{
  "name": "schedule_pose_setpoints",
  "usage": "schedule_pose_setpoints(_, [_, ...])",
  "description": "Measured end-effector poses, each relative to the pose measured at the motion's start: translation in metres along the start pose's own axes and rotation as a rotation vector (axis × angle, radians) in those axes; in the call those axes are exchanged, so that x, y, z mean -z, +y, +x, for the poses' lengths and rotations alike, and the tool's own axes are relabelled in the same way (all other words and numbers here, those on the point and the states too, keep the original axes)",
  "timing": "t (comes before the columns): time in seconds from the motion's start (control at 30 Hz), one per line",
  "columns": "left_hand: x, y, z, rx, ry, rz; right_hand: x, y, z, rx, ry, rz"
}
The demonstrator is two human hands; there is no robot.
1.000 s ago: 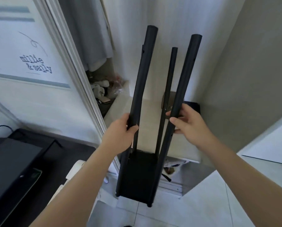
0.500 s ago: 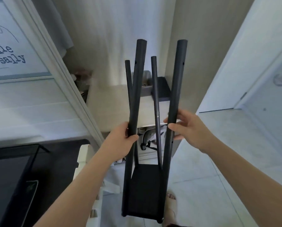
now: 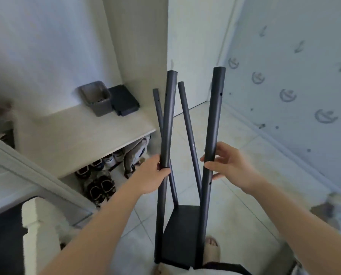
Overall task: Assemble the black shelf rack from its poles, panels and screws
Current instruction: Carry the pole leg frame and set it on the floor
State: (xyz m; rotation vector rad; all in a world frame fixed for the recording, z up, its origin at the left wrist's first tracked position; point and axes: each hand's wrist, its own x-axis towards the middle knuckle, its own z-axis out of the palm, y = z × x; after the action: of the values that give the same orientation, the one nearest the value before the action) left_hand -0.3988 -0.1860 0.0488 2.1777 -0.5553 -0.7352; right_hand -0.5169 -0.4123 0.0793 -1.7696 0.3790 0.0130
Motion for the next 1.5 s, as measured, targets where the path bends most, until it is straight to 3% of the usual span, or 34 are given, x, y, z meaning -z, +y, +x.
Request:
schedule_pose_setpoints(0.3, [-0.098, 0.078, 0.075, -0.043, -0.171, 0.098, 0.099, 0.044, -0.057, -0.052, 0.19, -0.14])
schedule_pose_setpoints(0.5, [-0.172, 0.127, 0.098, -0.066, -0.24, 0.072, 0.181, 0.073, -0.074, -0.065, 0.231, -0.219])
schedule_pose_setpoints(0.9, [-0.296, 0.235, 0.158, -0.219, -0.286, 0.196, 0.317, 0.135, -0.118, -0.141, 0.402, -0.014])
schedule_pose_setpoints(1.13, [-0.333, 0.315, 0.168, -0.348, -0.201, 0.061, 0.332, 0.154, -0.117, -0.156, 0.507, 0.086])
schedule_pose_setpoints(1.23, [-0.338, 0.345, 0.161, -0.52, -0.324, 0.005, 0.33, 0.159, -0.103, -0.171, 0.565, 0.09])
schedule_pose_setpoints(1.33, [-0.345, 0.371, 0.165, -0.578, -0.417, -0.052, 0.328, 0.164, -0.088, -0.177, 0.622, 0.106])
schedule_pose_setpoints(1.5, [-0.358, 0.395, 0.185, -0.614, -0.301, 0.064, 0.322, 0.172, -0.071, -0.191, 0.702, 0.105])
